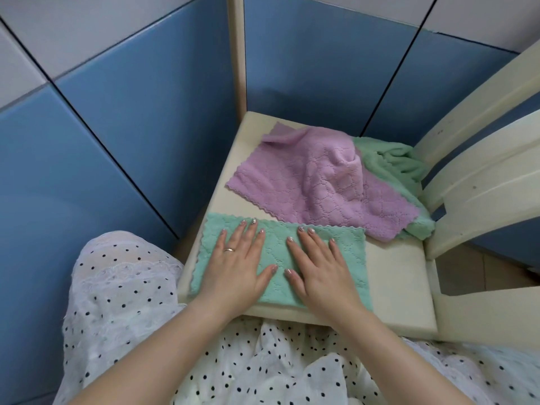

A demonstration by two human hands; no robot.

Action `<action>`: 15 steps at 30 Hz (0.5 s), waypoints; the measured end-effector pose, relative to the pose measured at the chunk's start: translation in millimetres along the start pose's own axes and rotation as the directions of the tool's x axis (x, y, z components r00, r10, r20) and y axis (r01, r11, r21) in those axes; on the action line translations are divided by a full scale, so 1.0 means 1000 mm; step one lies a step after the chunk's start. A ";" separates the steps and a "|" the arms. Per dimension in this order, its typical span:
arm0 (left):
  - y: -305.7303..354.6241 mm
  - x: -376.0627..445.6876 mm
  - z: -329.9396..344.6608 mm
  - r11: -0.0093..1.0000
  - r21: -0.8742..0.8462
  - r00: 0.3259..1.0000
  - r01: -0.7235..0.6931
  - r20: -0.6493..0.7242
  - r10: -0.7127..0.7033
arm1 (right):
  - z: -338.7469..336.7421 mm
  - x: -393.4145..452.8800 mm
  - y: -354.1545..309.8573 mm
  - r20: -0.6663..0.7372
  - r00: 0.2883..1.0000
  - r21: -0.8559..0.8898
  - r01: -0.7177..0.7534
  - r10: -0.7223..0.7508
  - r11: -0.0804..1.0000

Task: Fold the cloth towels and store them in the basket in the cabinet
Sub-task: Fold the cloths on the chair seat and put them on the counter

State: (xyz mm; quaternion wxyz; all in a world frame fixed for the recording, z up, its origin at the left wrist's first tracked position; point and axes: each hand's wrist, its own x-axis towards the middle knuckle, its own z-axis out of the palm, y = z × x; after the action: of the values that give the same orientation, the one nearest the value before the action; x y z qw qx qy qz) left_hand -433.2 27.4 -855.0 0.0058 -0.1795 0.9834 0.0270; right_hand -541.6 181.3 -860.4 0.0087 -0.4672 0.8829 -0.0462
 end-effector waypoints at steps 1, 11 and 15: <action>-0.005 -0.002 0.000 1.000 0.012 1.000 0.008 0.000 -0.008 | 0.000 -0.004 0.006 0.012 1.000 -0.020 -0.014 0.014 1.000; -0.020 -0.015 -0.011 0.985 -0.164 0.991 -0.056 -0.133 0.034 | -0.014 -0.019 0.036 -0.060 0.994 0.011 -0.093 0.094 0.996; -0.005 -0.030 -0.019 0.838 -0.306 0.870 -0.452 -0.359 0.338 | -0.027 0.022 0.014 -0.262 0.964 0.284 0.123 -0.046 0.951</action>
State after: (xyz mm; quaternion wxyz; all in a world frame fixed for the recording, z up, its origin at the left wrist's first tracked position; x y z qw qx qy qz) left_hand -403.1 32.5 -835.6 -0.1793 0.0297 0.9646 0.1912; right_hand -567.2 172.7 -834.6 -0.0354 -0.4886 0.8386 -0.2381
